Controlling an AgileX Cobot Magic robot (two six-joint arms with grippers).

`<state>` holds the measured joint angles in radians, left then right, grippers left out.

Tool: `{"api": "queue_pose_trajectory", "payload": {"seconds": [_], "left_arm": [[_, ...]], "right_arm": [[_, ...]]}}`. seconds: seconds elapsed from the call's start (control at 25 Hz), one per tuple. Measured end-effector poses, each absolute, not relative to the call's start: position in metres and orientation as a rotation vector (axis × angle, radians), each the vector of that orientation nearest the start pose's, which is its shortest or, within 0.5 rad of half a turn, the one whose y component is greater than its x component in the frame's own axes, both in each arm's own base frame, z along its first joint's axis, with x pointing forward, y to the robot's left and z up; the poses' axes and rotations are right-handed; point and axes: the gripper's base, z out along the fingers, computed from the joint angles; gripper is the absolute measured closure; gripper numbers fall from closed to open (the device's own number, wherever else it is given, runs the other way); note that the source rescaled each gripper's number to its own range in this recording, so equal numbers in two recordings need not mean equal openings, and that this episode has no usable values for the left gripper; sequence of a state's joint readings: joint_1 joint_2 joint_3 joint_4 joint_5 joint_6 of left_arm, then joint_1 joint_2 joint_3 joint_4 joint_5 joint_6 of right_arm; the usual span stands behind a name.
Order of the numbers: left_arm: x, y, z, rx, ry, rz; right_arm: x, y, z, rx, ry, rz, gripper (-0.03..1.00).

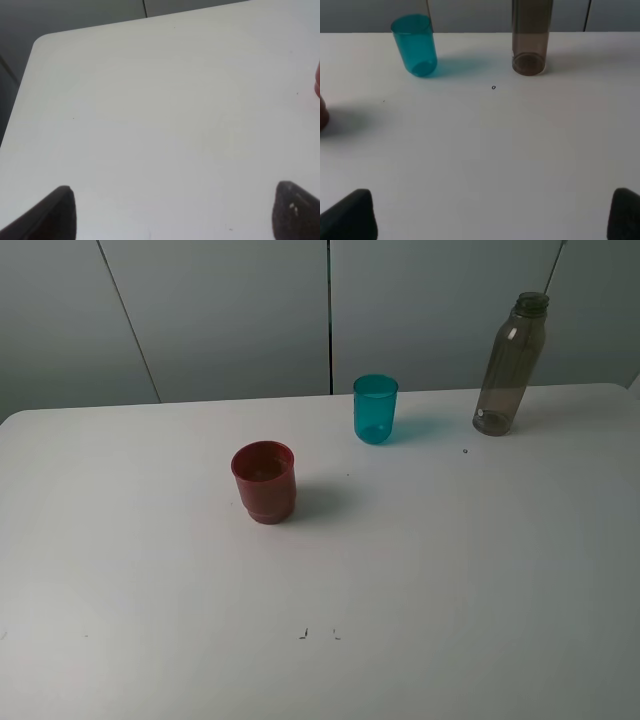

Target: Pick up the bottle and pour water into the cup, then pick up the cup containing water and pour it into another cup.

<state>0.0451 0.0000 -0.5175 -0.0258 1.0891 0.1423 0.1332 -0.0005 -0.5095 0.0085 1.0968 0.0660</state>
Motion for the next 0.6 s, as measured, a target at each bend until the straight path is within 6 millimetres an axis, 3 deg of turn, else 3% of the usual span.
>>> {"api": "queue_pose_trajectory", "payload": {"seconds": [0.6], "left_arm": [[-0.0080, -0.0024, 0.2798, 0.100, 2.053, 0.084]], "right_arm": [[-0.0076, 0.0004, 0.2770, 0.045, 2.071, 0.078, -0.03]]}}
